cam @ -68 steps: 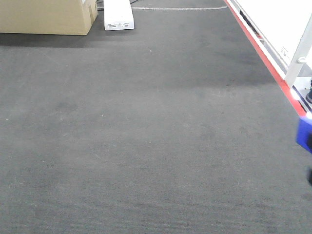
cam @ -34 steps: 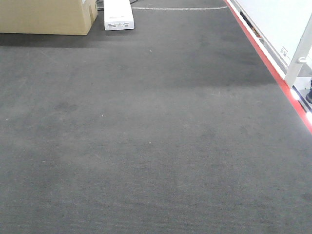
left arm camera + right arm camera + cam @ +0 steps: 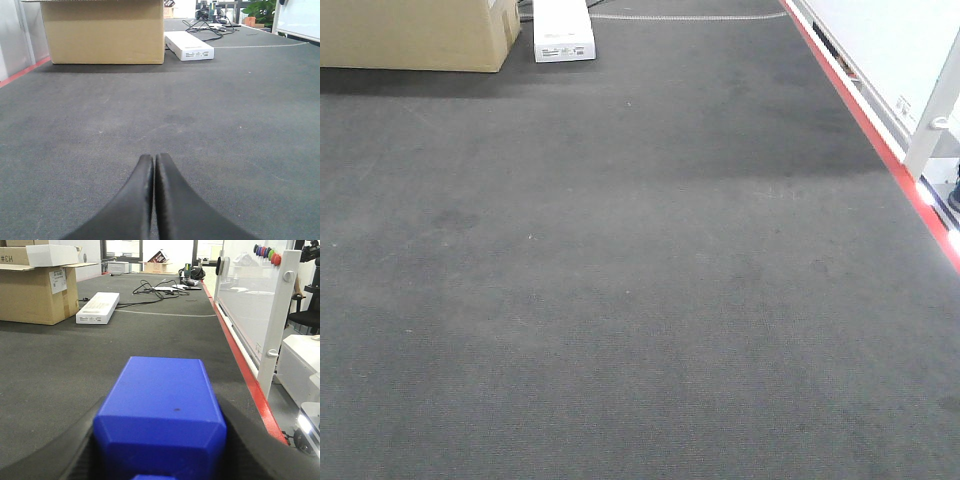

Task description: Pour parts from conveyor to right shelf

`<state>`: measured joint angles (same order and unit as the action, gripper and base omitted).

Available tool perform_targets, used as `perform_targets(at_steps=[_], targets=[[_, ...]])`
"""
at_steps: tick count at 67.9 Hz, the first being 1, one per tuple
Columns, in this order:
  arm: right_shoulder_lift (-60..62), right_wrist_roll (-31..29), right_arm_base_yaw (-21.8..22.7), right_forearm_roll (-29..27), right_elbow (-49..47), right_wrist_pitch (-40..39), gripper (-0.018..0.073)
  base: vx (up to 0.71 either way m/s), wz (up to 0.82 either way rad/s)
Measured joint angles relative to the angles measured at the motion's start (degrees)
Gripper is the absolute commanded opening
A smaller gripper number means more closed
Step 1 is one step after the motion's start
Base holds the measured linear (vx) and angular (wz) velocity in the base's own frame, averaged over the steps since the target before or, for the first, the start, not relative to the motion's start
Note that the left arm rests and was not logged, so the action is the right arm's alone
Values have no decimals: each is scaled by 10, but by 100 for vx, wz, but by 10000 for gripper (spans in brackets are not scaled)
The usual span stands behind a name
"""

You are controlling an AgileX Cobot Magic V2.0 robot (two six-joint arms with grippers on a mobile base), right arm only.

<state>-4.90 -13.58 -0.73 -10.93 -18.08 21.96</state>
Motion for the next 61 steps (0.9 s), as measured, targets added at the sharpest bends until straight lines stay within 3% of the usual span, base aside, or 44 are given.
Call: perform_targets(at_steps=[61], targets=[[0, 0, 0, 0, 0, 0, -6, 0, 0]])
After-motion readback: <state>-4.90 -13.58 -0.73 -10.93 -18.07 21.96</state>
